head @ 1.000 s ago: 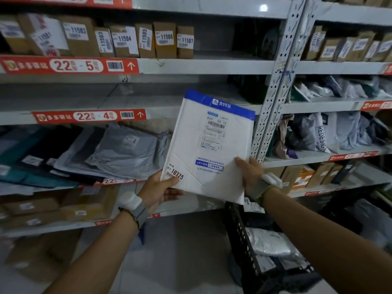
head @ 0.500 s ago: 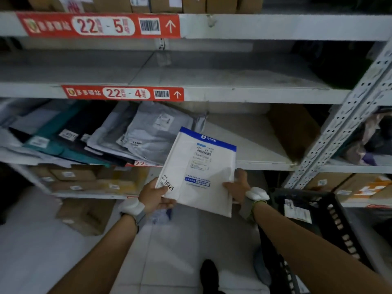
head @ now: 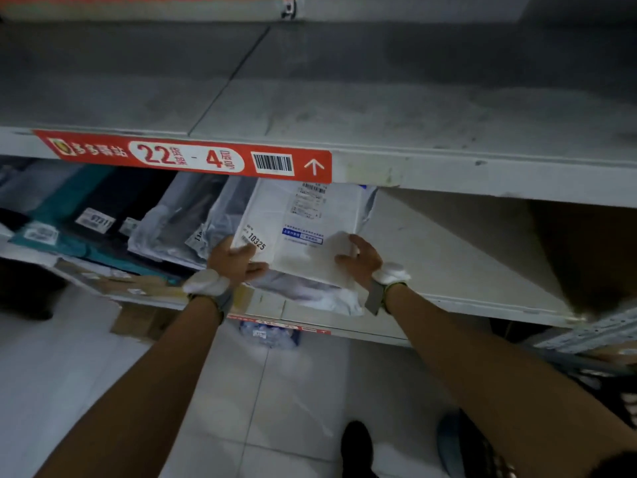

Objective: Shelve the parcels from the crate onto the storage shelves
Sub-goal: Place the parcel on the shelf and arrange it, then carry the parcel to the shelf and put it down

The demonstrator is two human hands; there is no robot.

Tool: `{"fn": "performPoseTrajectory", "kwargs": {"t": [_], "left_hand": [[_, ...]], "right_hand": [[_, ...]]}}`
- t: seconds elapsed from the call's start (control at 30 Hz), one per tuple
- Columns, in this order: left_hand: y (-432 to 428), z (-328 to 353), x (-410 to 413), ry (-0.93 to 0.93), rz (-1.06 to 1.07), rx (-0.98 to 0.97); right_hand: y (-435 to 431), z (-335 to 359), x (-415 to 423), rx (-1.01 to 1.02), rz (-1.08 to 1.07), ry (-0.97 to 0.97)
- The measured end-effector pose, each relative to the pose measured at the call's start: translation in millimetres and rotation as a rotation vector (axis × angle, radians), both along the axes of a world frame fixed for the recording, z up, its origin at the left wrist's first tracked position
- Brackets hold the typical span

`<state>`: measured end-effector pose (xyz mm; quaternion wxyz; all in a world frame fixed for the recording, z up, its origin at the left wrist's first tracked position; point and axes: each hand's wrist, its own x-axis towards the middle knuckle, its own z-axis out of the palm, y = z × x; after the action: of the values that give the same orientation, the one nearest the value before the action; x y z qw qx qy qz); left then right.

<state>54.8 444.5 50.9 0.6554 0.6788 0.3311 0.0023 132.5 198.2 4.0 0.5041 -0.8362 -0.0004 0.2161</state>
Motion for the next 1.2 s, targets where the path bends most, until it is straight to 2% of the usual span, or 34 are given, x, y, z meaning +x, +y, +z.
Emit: {"fn": "performPoseTrajectory", "kwargs": {"t": [0.07,0.13,0.23,0.37,0.57,0.73,0.8,0.93,1.07,1.2], "left_hand": [[3.9,-9.6,0.5,0.019,0.055,0.043],[14.3,-25.3,4.8,0.062,0.097,-0.019],[18.7,-40.1,4.0,0.067,0.154,-0.047],[16.5,-43.3,3.9,0.008,0.215,-0.046],[17.3,-29.2,-27.3,-0.002,0.259,-0.051],[17.2,-10.8,-67.0,0.107,0.006,-0.140],[11.0,-6.3,-93.0,0.058,-0.111,-0.008],[-10.6,0.4,-121.2,0.013,-0.305,0.468],[-49.6,-1.1,-144.4,-0.051,-0.481,0.481],[-111.1,1.3,-162.2,-0.117,-0.751,0.718]], "right_hand": [[4.1,-15.8,6.6,-0.158,0.136,-0.010],[13.6,-34.2,17.5,-0.368,0.301,-0.037],[13.4,-48.3,10.5,-0.529,0.346,-0.099],[13.0,-49.8,10.0,-0.592,0.345,-0.140],[4.9,-30.3,1.3,-0.531,0.400,-0.146],[-17.4,-8.5,-53.2,-0.527,0.233,-0.096],[-28.4,4.8,-91.7,-0.606,0.176,-0.099],[-57.4,23.3,-145.9,-0.741,0.144,-0.152],[-97.2,35.1,-200.1,-0.826,0.131,-0.178],[-161.0,30.5,-238.4,-0.994,0.165,-0.140]]}}
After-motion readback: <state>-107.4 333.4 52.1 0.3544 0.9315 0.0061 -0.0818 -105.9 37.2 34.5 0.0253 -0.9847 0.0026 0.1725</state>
